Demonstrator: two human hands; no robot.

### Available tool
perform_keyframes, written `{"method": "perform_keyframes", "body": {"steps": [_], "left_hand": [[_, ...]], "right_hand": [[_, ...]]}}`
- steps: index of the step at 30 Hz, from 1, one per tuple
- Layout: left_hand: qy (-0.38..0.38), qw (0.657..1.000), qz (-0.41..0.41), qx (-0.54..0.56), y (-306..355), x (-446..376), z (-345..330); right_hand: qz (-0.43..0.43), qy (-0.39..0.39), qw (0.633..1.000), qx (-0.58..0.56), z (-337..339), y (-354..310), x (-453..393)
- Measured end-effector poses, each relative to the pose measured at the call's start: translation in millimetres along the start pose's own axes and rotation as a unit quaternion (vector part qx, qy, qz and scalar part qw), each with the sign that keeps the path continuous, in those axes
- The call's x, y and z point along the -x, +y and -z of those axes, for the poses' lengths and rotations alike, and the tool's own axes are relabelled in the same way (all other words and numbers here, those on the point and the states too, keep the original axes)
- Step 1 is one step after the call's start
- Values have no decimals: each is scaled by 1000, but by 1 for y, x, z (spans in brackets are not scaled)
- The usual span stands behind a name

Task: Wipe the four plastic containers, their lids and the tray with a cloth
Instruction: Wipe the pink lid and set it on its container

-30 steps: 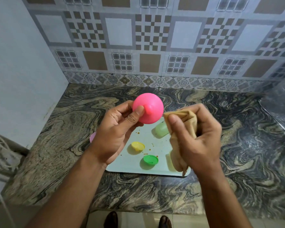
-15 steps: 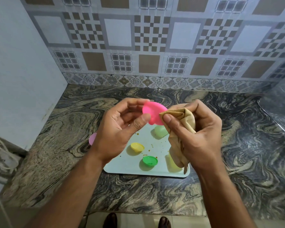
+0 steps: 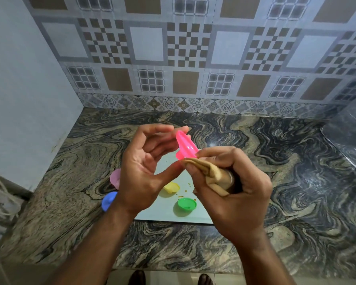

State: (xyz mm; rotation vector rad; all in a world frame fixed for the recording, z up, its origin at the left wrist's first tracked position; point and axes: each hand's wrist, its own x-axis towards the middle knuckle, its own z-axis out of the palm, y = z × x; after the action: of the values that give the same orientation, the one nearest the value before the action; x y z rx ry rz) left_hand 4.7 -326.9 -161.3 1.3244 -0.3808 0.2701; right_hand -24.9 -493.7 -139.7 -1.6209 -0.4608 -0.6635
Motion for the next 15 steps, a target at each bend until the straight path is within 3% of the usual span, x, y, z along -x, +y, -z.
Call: {"method": "perform_keyframes", "body": {"steps": [3, 7, 15], "left_hand": [[24, 998, -32, -44, -5, 1, -1], [45, 992, -50, -105, -10, 2, 1], [113, 966, 15, -232, -21, -2, 56]], "right_hand": [[-136, 55, 982, -116, -6, -3, -2], [-258, 58, 948, -178, -6, 1, -3], [-301, 80, 942, -128, -2, 23, -6]]}}
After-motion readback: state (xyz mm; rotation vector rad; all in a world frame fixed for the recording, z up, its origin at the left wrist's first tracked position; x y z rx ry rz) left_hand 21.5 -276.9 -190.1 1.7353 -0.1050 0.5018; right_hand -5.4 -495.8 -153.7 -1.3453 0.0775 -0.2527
